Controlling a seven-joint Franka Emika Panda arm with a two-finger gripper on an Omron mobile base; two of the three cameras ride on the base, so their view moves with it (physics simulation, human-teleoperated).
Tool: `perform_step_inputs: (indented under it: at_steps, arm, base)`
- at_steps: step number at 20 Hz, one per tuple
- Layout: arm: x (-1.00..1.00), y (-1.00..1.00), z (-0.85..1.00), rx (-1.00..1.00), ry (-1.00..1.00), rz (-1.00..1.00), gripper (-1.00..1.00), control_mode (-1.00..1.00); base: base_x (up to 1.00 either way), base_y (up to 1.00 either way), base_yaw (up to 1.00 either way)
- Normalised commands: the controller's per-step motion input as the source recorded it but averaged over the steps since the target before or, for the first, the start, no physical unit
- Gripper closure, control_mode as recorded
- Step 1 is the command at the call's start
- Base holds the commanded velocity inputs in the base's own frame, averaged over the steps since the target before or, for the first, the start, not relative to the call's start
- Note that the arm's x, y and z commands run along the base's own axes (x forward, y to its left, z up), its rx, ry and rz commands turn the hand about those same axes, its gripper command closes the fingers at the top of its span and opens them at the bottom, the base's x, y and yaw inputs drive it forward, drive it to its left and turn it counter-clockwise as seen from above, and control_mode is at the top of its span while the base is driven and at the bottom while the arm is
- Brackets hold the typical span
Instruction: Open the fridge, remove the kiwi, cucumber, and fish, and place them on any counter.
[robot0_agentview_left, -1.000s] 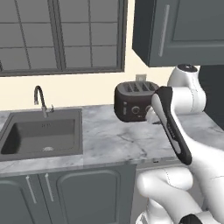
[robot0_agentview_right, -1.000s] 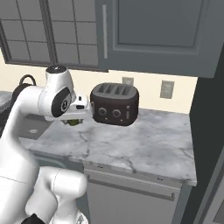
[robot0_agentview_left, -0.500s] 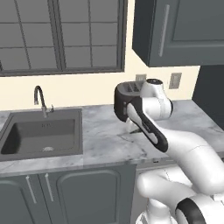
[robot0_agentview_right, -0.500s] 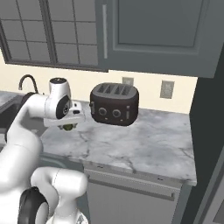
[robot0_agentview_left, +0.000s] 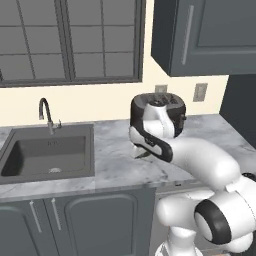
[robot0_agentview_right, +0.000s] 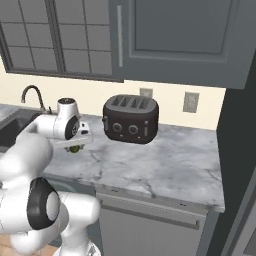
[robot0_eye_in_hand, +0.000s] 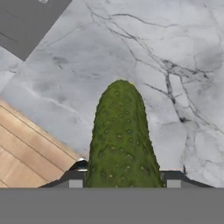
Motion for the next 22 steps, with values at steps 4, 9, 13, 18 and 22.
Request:
perform_step_inputs:
  at_steps: [4,9,13,18,22]
  arm:
    - [0.46,0.28,-0.33,0.0,0.0,0.05,1.0,-1.0]
    - [0.6,0.13,-0.26,0.0,0.0,0.04,1.0,-1.0]
    - [0.6,0.07,-0.29,0.0,0.0,0.02,1.0,-1.0]
    - [0.46,0.12,-0.34,0.0,0.0,0.0,1.0,-1.0]
    - [0.27,0.23,-0.37,0.0,0.0,0.0,1.0,-1.0]
  base:
    - [0.0,0.0,0.0]
    - [0.0,0.0,0.0]
    - [0.0,0.0,0.0]
    - [0.0,0.0,0.0]
    - [0.0,0.0,0.0]
